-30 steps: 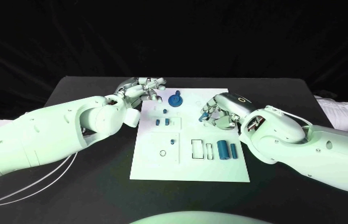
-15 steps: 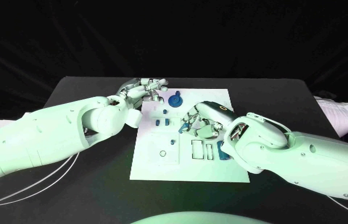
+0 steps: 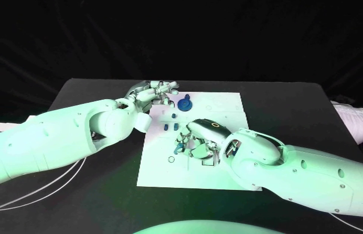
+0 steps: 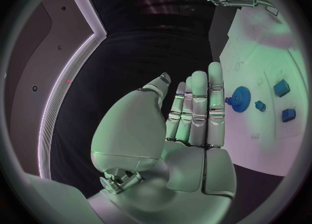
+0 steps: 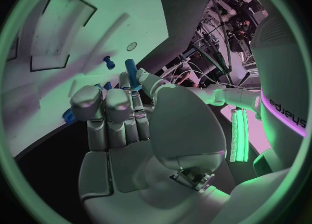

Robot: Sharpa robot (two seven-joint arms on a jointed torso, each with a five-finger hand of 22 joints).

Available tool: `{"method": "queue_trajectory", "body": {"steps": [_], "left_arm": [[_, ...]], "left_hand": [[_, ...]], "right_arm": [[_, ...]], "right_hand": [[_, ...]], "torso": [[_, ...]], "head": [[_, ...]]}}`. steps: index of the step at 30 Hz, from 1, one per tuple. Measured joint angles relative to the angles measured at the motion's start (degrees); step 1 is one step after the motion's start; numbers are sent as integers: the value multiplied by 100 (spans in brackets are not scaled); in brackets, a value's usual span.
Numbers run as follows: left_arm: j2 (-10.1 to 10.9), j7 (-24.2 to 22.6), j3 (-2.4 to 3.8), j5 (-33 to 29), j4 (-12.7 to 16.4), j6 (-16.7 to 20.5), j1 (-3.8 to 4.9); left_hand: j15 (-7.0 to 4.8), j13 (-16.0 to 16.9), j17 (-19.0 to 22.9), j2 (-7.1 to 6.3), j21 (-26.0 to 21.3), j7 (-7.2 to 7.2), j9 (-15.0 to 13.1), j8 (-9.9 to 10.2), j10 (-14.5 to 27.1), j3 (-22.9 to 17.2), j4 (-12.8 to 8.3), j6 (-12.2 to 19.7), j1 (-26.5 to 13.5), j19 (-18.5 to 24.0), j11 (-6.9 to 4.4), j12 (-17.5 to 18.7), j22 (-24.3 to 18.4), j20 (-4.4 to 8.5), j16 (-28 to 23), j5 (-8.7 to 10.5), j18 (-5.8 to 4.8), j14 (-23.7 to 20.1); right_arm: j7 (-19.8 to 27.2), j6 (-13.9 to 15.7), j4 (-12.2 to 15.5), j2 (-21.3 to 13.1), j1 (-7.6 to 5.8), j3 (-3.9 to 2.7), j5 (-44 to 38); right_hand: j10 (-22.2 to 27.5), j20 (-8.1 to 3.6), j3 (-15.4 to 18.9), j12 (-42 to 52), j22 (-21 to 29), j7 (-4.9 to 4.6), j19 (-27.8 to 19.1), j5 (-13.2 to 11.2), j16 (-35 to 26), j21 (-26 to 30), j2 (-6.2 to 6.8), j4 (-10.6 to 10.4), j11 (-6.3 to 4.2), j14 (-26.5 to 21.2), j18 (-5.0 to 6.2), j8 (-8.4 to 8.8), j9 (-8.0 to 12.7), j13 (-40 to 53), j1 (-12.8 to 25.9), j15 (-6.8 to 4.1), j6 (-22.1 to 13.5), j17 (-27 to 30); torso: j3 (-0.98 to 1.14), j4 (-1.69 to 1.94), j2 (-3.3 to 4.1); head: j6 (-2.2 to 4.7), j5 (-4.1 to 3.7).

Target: Assemble the parts on the task board

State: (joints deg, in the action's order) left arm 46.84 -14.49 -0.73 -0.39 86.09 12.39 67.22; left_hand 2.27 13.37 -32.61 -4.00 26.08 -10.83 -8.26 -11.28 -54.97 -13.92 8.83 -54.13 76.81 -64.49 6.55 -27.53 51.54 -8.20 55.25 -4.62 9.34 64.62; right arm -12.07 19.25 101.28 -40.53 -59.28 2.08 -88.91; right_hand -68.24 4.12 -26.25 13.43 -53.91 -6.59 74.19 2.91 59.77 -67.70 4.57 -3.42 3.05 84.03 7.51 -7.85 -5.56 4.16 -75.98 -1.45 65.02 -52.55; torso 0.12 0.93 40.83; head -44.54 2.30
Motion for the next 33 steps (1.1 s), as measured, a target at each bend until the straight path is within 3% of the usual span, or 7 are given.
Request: {"method": "queue_trajectory", "body": {"steps": [8, 33], "left_arm": [[-11, 0, 0, 2, 0, -2, 0], [-42, 1, 0, 4, -17, -14, 0]], "left_hand": [[0, 0, 0, 0, 0, 0, 0, 0, 0, 0, 0, 0, 0, 0, 0, 0, 0, 0, 0, 0, 0, 0], [0, 0, -1, 0, 2, 0, -1, 0, -1, 0, 0, 0, 0, 0, 0, 0, -5, 0, 0, 0, 0, 0]], "right_arm": [[50, -155, -163, 146, 65, 22, -156], [47, -279, -232, 307, 137, 31, -381]], "right_hand": [[20, 0, -17, -22, -6, -5, 0, -1, -1, 0, -42, 18, 20, 0, 0, 26, 8, 0, -43, 0, -25, -18], [20, 0, -16, -22, -5, -15, 0, 19, 21, 0, -47, 18, 20, 0, 0, 12, 2, 1, -51, 0, -75, -23]], "torso": [[4, -2, 4], [2, 1, 3]], "head": [[-23, 31], [-71, 79]]}}
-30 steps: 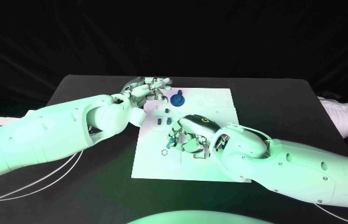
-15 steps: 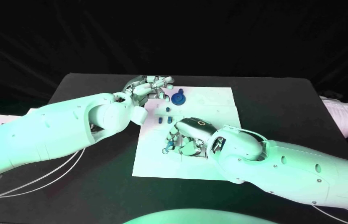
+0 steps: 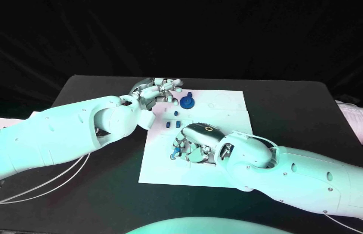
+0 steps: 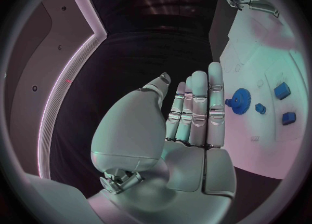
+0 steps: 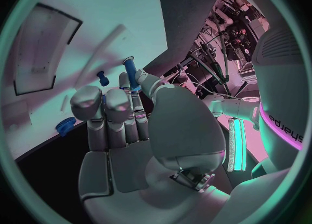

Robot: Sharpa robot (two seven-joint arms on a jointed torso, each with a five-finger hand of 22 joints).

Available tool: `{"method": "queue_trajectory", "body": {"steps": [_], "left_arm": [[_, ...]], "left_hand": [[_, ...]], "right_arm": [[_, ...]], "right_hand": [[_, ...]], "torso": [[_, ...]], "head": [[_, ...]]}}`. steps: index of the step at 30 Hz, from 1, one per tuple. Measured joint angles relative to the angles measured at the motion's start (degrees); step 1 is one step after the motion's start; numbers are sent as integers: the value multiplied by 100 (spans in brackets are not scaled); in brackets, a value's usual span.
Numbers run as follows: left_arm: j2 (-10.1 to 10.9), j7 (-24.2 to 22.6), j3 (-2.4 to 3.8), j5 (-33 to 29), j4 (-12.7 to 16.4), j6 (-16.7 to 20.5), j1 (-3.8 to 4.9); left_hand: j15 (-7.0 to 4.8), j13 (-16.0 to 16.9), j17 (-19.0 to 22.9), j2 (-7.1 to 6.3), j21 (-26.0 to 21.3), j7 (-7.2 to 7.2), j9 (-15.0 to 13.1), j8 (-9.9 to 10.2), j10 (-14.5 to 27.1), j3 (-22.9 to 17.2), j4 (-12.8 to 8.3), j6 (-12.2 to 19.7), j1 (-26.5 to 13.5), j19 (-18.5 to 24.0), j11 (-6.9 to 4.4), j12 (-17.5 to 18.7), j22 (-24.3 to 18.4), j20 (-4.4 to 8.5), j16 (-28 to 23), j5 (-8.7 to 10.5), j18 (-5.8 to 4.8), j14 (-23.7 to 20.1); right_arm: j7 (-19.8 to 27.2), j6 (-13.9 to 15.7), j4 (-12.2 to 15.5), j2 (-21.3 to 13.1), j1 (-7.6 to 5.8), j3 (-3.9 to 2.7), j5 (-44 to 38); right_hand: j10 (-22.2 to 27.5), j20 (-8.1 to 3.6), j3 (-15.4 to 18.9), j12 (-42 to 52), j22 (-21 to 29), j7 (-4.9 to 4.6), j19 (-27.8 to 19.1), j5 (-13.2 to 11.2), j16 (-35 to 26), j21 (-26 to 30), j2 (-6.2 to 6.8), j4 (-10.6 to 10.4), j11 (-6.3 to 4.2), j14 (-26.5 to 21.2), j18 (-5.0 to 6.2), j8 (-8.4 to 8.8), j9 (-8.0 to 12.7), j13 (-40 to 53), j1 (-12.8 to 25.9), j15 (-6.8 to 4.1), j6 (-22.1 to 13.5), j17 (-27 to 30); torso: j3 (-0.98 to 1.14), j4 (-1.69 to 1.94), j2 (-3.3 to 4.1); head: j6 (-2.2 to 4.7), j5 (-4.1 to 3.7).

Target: Assemble the parts on the task board

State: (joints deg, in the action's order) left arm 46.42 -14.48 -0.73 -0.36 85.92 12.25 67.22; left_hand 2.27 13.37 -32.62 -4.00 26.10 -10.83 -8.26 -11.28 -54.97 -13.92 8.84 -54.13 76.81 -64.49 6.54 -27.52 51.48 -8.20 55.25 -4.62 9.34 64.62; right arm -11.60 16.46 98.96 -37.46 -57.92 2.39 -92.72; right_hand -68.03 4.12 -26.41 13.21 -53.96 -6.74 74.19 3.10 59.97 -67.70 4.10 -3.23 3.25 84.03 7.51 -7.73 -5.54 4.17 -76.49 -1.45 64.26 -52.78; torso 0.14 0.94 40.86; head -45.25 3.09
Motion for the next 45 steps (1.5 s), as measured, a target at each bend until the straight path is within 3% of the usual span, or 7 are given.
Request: {"method": "queue_trajectory", "body": {"steps": [24, 27, 30, 36, 45], "left_arm": [[-7, 1, 0, 1, -2, -2, 0], [-8, 1, 0, 2, -2, -2, 0], [-8, 2, 0, 2, -2, -2, 0], [-9, 2, 0, 2, -1, -2, 0], [-6, 4, 0, 2, 0, -2, 0]], "left_hand": [[0, 0, -1, 0, 1, 0, 0, 0, 0, 0, 0, 0, 0, 0, 0, 0, 1, 0, 0, 0, 0, 0], [0, 0, 0, 0, 1, 0, 0, 0, 0, 0, 0, 0, 0, 0, 0, 0, 1, 0, 0, 0, 0, 0], [0, 0, -1, 0, 1, 0, 0, 0, 0, 0, 0, 0, 0, 0, 0, 0, 1, 0, 0, 0, 0, 0], [0, 0, -1, 0, 1, 0, 0, 0, 0, 0, 0, 0, 0, 0, 0, 0, 1, 0, 0, 0, 0, 0], [0, 0, -1, 0, 1, 0, 0, 0, 0, 0, 0, 0, 0, 0, 0, 0, 1, 0, 0, 0, 0, 0]], "right_arm": [[-108, -206, -106, 159, 22, 16, -191], [-125, -223, -109, 178, 21, 20, -236], [-139, -233, -111, 195, 24, 40, -270], [-160, -243, -116, 213, 37, 54, -310], [-153, -155, -50, 197, 49, 61, -337]], "right_hand": [[22, 0, 31, -34, 25, -32, 0, -4, -1, 0, -7, 65, 22, 0, 1, -16, -3, 1, -54, 0, -11, 27], [161, 13, 68, -122, 71, -98, -13, -4, -7, 0, -5, 78, 61, 0, 1, -5, -3, -13, -52, 0, -79, 66], [386, 62, 171, -232, 144, -189, -63, 37, -57, 44, 127, 54, 138, -1, 1, 130, 57, -37, 15, 84, -303, 120], [605, 114, 335, -258, 192, -204, -114, 140, -57, 72, 290, 45, 195, -1, 1, 267, 128, -35, 110, 124, -532, 125], [781, 139, 554, -255, 258, -222, -139, 179, -57, 125, 324, 42, 224, -1, 1, 338, 145, -16, 145, 124, -631, 131]], "torso": [[0, -3, -2], [0, -3, -2], [0, -2, -2], [0, -1, -2], [-1, -1, -2]], "head": [[-34, 5], [-37, 3], [-44, 3], [-48, 4], [-53, 11]]}}
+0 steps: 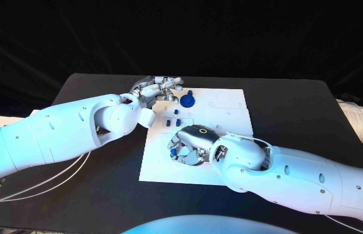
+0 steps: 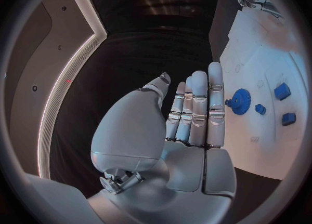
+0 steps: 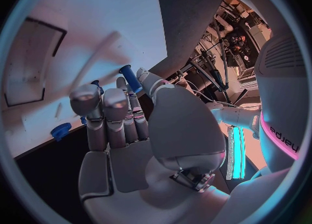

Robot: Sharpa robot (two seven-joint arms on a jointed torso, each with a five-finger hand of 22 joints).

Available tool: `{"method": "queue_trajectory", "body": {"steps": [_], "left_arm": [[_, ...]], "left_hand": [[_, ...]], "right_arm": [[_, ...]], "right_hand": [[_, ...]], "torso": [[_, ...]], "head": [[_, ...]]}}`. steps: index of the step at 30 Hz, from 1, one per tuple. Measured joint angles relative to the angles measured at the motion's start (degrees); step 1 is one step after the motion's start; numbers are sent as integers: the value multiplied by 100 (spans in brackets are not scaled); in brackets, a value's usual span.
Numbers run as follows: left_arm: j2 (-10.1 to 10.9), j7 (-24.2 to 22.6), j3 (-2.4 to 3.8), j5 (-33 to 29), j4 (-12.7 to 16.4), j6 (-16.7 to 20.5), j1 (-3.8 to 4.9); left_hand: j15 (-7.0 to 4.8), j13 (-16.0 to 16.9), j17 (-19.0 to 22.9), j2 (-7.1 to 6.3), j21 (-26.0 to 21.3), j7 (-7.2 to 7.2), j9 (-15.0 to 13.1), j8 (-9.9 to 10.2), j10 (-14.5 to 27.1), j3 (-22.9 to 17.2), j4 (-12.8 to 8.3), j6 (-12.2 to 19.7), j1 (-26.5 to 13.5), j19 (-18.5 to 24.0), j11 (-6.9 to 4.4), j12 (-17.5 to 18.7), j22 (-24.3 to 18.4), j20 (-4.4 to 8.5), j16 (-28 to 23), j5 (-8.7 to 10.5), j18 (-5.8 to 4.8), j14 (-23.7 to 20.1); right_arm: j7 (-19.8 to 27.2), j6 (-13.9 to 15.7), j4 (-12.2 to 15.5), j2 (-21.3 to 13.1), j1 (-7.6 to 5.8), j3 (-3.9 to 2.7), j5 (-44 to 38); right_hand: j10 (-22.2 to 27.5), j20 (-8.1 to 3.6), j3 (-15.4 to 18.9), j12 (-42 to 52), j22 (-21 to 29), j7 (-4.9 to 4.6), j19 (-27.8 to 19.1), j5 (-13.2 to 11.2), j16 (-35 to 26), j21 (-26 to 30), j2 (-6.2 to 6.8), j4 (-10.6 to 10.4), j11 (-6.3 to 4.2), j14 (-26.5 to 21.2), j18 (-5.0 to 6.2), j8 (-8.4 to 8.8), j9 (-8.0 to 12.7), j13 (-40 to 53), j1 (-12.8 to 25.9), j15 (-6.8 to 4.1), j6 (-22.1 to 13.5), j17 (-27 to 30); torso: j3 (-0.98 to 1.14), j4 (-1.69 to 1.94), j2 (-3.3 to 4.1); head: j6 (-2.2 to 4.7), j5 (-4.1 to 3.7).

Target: Assemble the parts on the task board

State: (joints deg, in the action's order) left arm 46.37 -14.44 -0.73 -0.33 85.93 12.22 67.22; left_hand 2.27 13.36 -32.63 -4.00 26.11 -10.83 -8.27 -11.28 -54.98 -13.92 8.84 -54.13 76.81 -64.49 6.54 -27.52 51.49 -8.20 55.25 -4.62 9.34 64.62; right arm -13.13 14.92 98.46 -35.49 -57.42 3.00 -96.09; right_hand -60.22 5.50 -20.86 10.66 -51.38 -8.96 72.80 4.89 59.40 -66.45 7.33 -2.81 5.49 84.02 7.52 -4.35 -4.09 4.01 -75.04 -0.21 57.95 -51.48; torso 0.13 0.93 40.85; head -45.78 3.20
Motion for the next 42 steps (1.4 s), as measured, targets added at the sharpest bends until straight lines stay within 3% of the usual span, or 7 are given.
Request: {"method": "queue_trajectory", "body": {"steps": [11, 16, 23, 25, 29, 33, 42], "left_arm": [[15, 4, 0, 0, 1, -1, 0], [29, 5, 0, 0, 1, -1, 0], [49, 7, -1, 0, 1, -1, 0], [56, 7, -1, 0, 2, -1, 0], [62, 8, -1, 0, 10, 0, 0], [69, 9, -1, 1, 23, 1, 0], [95, 14, -1, 1, 30, 2, 0]], "left_hand": [[0, 0, 0, 0, 0, 0, 0, 0, 0, 0, 0, 0, 0, 0, 0, 0, 0, 0, 0, 0, 0, 0], [0, 0, 0, 0, 0, 0, 0, 0, 0, 0, 0, 0, 0, 0, 0, 0, 0, 0, 0, 0, 0, 0], [0, 0, 0, 0, 0, 0, 0, 0, 0, 0, 0, 0, 0, 0, 0, 0, 0, 0, 0, 0, 0, 0], [0, 0, 0, 0, 0, 0, 0, 0, 0, 0, 0, 0, 0, 0, 0, 0, 0, 0, 0, 0, 0, 0], [0, 0, 0, 0, 0, 0, 0, 0, 0, 0, 0, 0, 0, 0, 0, 0, 0, 0, 0, 0, 0, 0], [0, 0, 0, 0, 0, 0, 0, 0, 0, 0, 0, 0, 0, 0, 0, 0, 0, 0, 0, 0, 0, 0], [20, 5, 8, 30, 0, 21, 0, -28, 21, 32, 0, 21, 30, 0, 21, -24, -13, 0, 0, 0, 0, -20]], "right_arm": [[197, 933, 307, -408, 22, -28, 139], [291, 1135, 638, -918, -157, -95, 466], [226, 1037, 1057, -1889, -537, -139, 1348], [161, 973, 1144, -2120, -580, -139, 1524], [-55, 790, 1257, -2521, -624, -102, 1741], [-358, 599, 1297, -2843, -633, -50, 1801], [-950, 345, 1350, -3081, -588, 41, 1715]], "right_hand": [[224, 77, 198, 168, 194, -33, -78, 222, -154, 123, 47, 28, 21, -62, 0, 22, 0, 17, -47, 62, -53, 213], [177, 56, 279, 321, 169, -65, -99, 222, -154, 123, 47, -7, 28, -62, 0, 22, 0, 51, -47, 62, -85, 192], [-1014, -57, 546, 1320, -643, 58, 325, 474, 521, -433, 0, -120, -126, -1, -11, -78, -39, 549, -1, -107, 83, -567], [-1217, -135, 692, 1786, -1000, 118, 497, 602, 838, -683, -32, -195, -217, -10, -138, -126, -55, 900, 64, -170, 140, -923], [-1214, -184, 1008, 3642, -1499, 172, 655, 769, 1405, -1038, -118, -464, -383, 0, -227, -254, -68, 2859, 238, -229, 131, -1574], [-1077, -160, 1433, 5044, -1893, 204, 775, 1012, 1830, -1303, -190, -790, -357, 0, -228, -407, -79, 4540, 310, -229, 80, -2074], [-1183, -160, 1899, 5607, -1974, 203, 775, 1099, 2188, -1351, -297, -1151, -338, 0, -227, -562, -105, 5375, 326, -228, 40, -2348]], "torso": [[2, -4, -3], [1, -10, -8], [0, -19, -12], [0, -26, -13], [-3, -45, -14], [-6, -60, -19], [-7, -66, -20]], "head": [[17, -12], [49, -63], [118, -177], [135, -207], [168, -265], [191, -325], [201, -402]]}}
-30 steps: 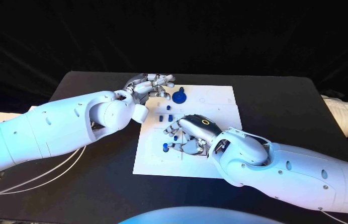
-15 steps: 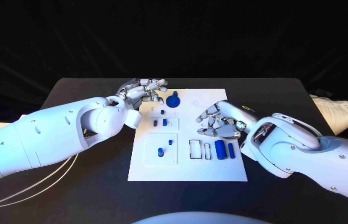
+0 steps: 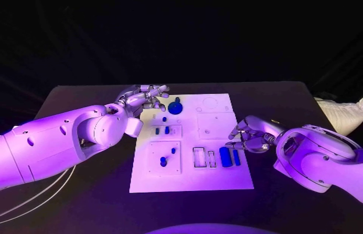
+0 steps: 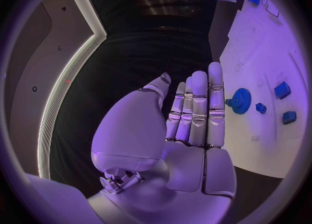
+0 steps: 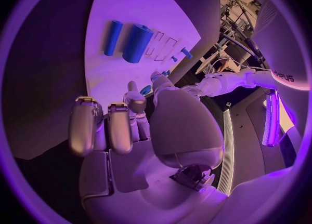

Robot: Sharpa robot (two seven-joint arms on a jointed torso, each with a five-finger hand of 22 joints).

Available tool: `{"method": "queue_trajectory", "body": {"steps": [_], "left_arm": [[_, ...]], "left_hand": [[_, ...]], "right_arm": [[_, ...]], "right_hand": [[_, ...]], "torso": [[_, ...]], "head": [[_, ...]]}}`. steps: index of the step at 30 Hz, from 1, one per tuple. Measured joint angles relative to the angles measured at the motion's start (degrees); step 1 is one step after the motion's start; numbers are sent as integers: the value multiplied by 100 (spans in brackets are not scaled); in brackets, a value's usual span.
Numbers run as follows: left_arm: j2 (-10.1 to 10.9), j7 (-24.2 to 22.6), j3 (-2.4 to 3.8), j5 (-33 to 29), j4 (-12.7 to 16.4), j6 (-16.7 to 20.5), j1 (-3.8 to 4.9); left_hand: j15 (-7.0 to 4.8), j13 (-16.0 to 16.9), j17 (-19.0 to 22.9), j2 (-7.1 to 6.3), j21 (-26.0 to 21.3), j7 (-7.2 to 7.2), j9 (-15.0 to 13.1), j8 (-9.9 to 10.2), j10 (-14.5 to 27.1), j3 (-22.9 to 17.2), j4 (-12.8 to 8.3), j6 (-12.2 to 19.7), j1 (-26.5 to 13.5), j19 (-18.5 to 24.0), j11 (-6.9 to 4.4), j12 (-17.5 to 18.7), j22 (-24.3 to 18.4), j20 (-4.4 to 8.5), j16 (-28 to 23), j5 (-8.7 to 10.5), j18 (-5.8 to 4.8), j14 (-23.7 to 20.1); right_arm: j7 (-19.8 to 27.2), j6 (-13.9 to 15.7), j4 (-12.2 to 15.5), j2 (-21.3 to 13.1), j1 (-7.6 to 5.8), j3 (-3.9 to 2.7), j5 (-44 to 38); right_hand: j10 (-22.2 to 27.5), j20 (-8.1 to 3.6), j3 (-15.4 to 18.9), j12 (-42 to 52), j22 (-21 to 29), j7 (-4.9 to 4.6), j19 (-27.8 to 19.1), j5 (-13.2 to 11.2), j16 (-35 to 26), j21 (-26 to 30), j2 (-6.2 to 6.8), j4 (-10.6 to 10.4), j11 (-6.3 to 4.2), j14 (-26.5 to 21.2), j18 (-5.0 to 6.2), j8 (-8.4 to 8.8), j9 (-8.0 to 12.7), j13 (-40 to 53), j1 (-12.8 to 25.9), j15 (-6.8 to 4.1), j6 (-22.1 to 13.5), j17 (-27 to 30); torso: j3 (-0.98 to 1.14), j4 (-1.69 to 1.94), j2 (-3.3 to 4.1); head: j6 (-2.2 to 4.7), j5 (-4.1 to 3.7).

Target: Assemble the parts on the task board

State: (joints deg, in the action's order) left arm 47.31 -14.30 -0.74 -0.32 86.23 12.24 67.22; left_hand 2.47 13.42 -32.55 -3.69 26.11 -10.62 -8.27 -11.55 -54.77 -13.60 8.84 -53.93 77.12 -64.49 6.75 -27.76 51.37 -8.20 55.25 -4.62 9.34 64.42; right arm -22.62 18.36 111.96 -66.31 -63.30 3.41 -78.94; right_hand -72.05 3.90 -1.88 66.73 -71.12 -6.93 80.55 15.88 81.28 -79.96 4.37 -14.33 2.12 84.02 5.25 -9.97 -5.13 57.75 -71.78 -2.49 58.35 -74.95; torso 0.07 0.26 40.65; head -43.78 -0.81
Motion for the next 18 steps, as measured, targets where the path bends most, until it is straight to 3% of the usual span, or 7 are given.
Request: {"method": "queue_trajectory", "body": {"steps": [8, 18], "left_arm": [[8, 6, 0, 0, 3, -1, 0], [22, 14, 0, 0, 1, -3, 0]], "left_hand": [[0, 0, 0, 0, -20, 0, 0, 0, 0, 0, 0, 0, 0, 0, 0, 0, 0, 0, 0, 0, -1, 0], [0, -1, -1, 0, -28, 0, 0, 0, 0, 0, 0, 0, 0, 0, -1, 0, 0, 0, 0, 0, 0, 0]], "right_arm": [[-363, -183, 43, 58, 60, 18, -305], [-622, -437, 13, 204, 149, 29, -656]], "right_hand": [[-1, 0, 323, 86, 6, 0, 0, 9, 56, 1, -29, -230, -1, 0, 0, -133, -55, 229, 29, 0, 0, 0], [-54, 0, 451, 152, 12, 0, -1, -3, 65, 3, -60, -227, -13, 0, 1, -221, -92, 340, 60, 0, 0, 1]], "torso": [[-1, 10, 4], [-4, 23, 8]], "head": [[3, -27], [-47, -52]]}}
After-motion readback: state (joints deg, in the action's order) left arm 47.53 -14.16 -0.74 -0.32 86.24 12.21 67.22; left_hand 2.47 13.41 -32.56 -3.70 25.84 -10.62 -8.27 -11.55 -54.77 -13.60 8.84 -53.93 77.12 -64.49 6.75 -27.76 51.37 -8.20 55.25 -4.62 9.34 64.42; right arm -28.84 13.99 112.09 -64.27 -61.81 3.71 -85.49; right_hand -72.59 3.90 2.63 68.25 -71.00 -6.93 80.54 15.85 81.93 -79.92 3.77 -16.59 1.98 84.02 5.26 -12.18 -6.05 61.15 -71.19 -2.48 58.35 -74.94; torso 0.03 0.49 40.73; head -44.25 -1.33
